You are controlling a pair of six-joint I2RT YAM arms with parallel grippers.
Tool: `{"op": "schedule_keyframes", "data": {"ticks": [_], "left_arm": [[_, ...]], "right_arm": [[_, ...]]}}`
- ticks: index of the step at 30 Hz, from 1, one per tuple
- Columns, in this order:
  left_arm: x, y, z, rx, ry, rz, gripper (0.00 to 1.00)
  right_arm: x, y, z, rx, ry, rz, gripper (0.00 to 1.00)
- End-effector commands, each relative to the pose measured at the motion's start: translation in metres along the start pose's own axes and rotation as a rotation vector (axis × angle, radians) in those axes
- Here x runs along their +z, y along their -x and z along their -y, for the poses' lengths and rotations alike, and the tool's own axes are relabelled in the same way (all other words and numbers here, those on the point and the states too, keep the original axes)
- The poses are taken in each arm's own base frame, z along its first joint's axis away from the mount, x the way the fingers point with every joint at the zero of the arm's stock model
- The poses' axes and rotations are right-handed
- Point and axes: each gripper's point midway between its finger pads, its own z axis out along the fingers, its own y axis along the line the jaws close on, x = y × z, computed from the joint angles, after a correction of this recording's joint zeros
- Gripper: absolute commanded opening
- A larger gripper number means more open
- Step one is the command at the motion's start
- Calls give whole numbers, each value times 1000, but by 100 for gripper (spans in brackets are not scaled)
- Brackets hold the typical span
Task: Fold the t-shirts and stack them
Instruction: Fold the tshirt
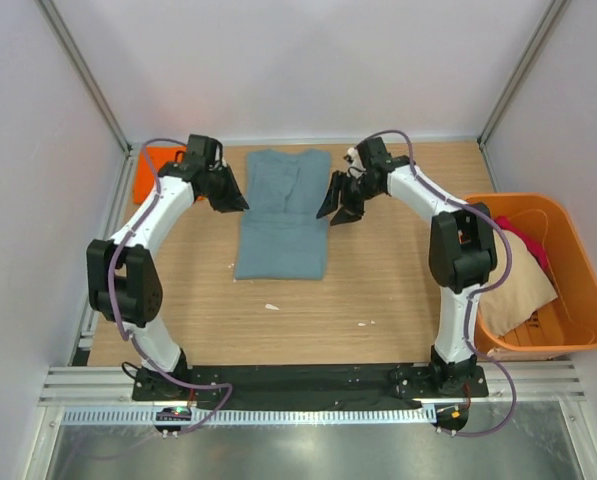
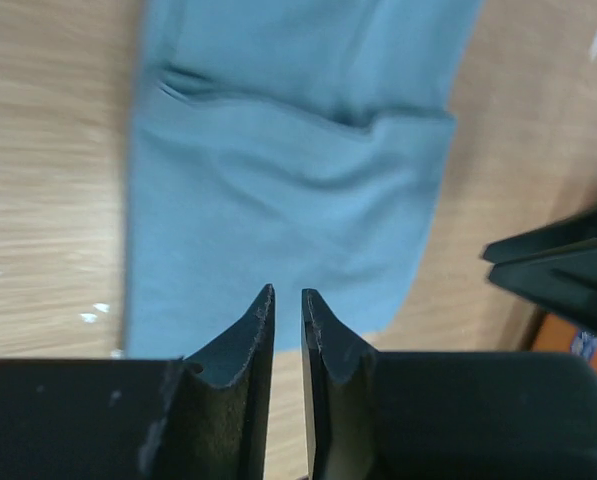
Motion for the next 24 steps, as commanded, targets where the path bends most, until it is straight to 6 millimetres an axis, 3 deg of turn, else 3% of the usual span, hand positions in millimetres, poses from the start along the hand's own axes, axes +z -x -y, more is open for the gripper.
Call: {"op": "schedule_keyframes", "data": {"ticks": [1, 5, 7, 8, 10, 16, 20, 24], "left_arm": [[10, -37, 41, 53, -212, -67, 17], [9, -65, 34, 60, -182, -107, 14], [-2, -69, 24, 76, -151, -82, 14], [-1, -78, 15, 86, -126, -96, 14], [-10, -84, 2, 113, -98, -95, 15], [-11, -109, -43, 122, -33, -154, 20], [-11, -105, -70, 53, -34, -162, 21], [-10, -98, -79, 16, -77, -168, 20]], "right_arm": [[-7, -28, -13, -24, 18, 22, 54], [-7, -83, 21, -33, -28, -62, 45], [-8, -99, 24, -51, 3, -79, 32], [-7, -114, 32, -48, 7, -104, 29], [-3, -125, 43, -66, 5, -110, 25], [11, -125, 43, -93, 72, -94, 30], [19, -125, 43, -88, 102, -108, 32], [23, -120, 38, -98, 137, -103, 33]]}}
